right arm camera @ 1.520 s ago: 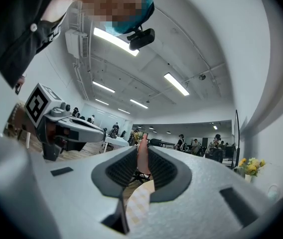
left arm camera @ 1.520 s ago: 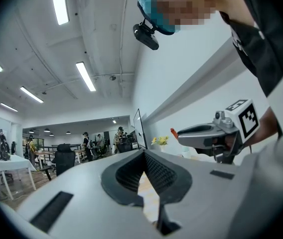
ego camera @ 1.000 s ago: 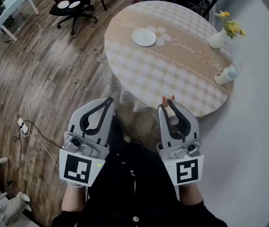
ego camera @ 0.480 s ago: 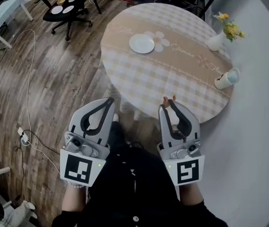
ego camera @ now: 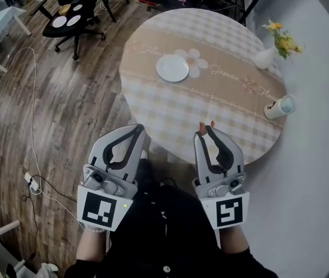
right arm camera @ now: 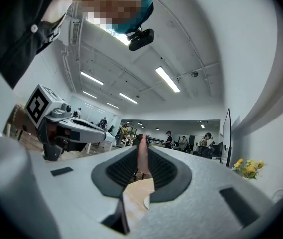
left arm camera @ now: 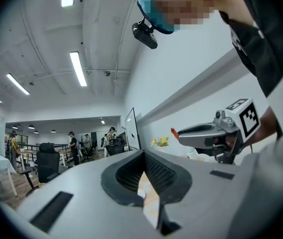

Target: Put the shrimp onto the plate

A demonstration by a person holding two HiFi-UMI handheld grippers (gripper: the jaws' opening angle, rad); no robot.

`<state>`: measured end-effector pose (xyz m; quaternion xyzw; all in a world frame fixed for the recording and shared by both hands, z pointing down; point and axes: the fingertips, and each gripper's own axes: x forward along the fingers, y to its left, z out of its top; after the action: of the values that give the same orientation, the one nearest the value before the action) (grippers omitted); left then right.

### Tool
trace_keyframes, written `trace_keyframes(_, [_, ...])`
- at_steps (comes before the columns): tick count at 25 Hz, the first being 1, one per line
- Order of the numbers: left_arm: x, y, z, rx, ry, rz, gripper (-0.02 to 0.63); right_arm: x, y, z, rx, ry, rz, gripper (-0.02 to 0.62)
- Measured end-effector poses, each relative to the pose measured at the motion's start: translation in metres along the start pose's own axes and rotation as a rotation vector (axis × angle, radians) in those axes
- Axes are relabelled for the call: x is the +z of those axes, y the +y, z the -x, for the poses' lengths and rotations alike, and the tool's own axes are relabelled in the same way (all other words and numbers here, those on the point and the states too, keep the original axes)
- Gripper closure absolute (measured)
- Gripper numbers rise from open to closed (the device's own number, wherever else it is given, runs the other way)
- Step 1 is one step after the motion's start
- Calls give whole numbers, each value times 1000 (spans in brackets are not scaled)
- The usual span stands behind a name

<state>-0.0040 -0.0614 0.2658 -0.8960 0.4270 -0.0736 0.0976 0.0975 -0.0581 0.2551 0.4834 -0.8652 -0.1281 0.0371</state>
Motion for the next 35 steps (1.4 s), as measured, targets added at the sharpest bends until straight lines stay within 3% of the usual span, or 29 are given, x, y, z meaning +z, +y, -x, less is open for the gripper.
trace_keyframes(12, [-16,76,-60,-117,-24,1,606,-7,-19,-89,-93,39,5,541])
trace_keyframes(22, [-30,110,-88,-200,-48,23,606,-14,-24,-128,-168,88,18,541])
trace_keyframes(31, [-27,116,-103,-220,-64,31,606,-19,-29,-135,-168,119,18,541])
trace_keyframes(35, [-25,117,-108,-190,-63,30,606,-17,-35,-138,-149,99,24,541])
